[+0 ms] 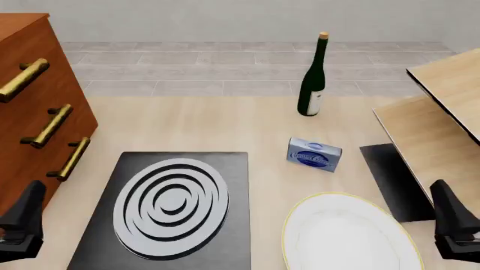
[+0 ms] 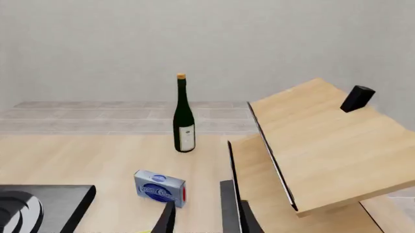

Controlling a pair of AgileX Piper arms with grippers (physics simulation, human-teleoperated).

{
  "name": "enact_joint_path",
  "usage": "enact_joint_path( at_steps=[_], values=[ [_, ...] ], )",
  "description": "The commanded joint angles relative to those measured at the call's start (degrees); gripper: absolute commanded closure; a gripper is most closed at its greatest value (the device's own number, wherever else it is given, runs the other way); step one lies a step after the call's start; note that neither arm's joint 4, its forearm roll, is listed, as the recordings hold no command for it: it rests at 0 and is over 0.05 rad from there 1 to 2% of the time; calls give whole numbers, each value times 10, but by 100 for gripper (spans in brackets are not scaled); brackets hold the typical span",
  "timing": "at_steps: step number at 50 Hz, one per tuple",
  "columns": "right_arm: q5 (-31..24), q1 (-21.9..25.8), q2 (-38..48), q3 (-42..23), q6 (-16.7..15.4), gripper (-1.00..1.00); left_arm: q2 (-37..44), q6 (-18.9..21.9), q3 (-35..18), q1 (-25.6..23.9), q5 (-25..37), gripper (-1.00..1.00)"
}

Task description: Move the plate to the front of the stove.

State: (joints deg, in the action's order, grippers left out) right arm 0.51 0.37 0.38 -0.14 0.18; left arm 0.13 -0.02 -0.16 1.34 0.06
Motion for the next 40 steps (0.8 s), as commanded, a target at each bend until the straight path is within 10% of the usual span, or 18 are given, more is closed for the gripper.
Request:
enact_joint_path(
  at_steps=[1,19,22,26,40],
  values=[
    [-13,4,1,-13,-3,-100,3,0,-1,-13,-2,-100],
    [-99,-15,-3,-98,0,-100,3,0,-1,-13,-2,-100],
    [-123,-25,-2,-115,48,-100,3,0,-1,-13,-2,-100],
    [-172,-18,-3,-168,-7,-100,3,0,-1,-13,-2,-100],
    [-303,32,34,-296,-13,-100,3,0,-1,-13,-2,-100]
  ],
)
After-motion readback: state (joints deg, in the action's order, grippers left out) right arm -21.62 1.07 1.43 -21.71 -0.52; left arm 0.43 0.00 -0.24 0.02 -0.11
